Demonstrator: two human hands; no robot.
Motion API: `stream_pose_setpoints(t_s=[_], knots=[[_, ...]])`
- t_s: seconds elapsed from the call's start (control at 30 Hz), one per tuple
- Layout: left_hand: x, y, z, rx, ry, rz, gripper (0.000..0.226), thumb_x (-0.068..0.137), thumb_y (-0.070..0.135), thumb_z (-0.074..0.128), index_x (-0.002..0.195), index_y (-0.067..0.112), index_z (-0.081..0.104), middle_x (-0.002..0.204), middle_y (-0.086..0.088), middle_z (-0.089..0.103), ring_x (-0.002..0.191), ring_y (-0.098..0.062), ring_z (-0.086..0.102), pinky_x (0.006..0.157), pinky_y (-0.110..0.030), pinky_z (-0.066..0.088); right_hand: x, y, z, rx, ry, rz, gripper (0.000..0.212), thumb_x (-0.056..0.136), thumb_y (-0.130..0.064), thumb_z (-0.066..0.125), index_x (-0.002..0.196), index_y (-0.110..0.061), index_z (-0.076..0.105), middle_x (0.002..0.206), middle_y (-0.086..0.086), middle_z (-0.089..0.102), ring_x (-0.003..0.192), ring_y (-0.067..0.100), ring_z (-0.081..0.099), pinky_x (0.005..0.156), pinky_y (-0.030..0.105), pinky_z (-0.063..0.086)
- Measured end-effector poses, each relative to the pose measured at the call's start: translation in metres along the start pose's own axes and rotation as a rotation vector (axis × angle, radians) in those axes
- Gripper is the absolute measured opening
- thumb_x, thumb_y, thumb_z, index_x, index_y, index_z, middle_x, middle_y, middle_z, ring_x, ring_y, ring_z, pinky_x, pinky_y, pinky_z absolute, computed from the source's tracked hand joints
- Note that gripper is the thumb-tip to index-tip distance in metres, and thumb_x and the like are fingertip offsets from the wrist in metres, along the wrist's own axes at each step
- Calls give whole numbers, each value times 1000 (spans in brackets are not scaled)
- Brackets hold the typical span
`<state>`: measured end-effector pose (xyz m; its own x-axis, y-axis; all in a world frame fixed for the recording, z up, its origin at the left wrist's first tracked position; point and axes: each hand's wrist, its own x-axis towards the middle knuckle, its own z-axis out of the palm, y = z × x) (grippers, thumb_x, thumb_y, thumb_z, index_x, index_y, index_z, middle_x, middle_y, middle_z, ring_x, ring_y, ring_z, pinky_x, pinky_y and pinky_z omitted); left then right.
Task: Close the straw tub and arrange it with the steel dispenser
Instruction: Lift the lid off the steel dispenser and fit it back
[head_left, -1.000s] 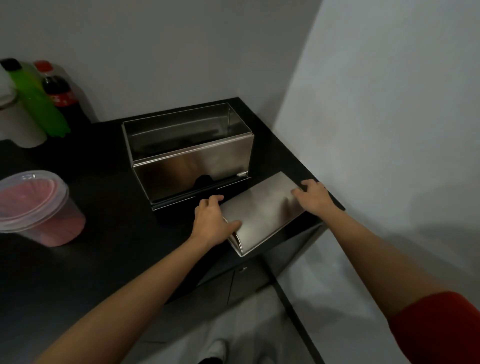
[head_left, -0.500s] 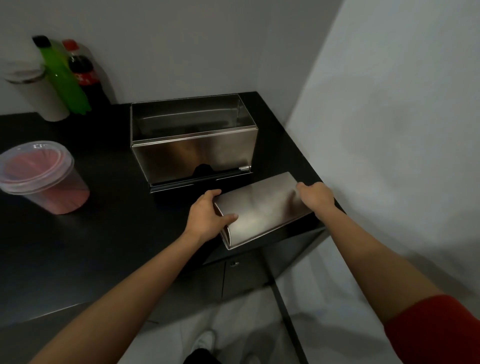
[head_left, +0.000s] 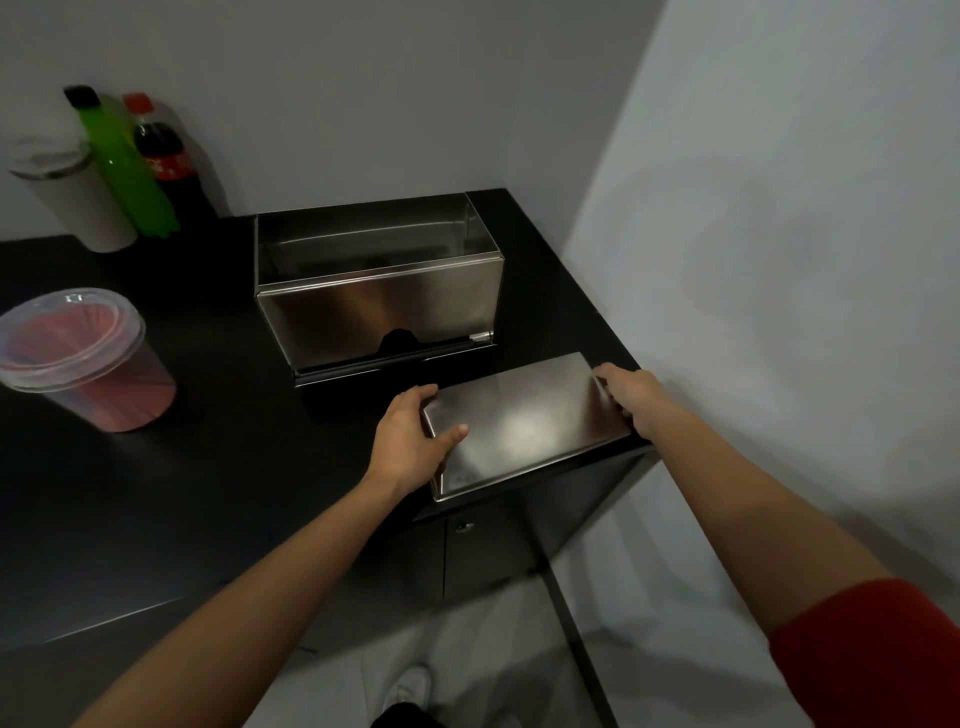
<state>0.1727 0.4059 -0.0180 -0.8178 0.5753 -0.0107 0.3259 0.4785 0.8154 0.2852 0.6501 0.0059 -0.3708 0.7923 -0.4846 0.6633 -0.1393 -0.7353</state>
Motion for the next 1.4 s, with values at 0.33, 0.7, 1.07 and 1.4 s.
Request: stream_pose_setpoints(t_s=[0.33,0.7,1.07,1.4], knots=[[-1,1,-4,-68,-14,-7,63,81,34,69,135,16,43,137,-4,46,126,-17,44,104,-31,37,-20,9,-11,140,-224,-194,39,65,-40,80,86,-10,67,85,8,72,76,21,69,68,30,56],[-9,-4,-8,-174,159,-96,62,83,36,66,136,18,41,136,-4,47,119,-18,50,96,-27,42,-33,17,-18,365,-332,-278,57,53,-38,82,100,-11,63,84,4,75,76,19,71,62,29,57],[-41,11,-34,-352,318,-179,59,86,48,57,134,20,41,92,-5,66,84,-16,65,77,-36,54,-44,5,-8,462,-361,-261,59,48,-40,87,97,-14,66,94,8,72,84,24,69,63,34,54],[-51,32,-68,-406,596,-15,45,83,42,63,121,20,55,64,6,62,58,5,61,49,-7,43,-71,-32,16,381,-141,-546,38,77,-43,67,107,-20,65,99,-5,64,93,15,59,70,27,45]])
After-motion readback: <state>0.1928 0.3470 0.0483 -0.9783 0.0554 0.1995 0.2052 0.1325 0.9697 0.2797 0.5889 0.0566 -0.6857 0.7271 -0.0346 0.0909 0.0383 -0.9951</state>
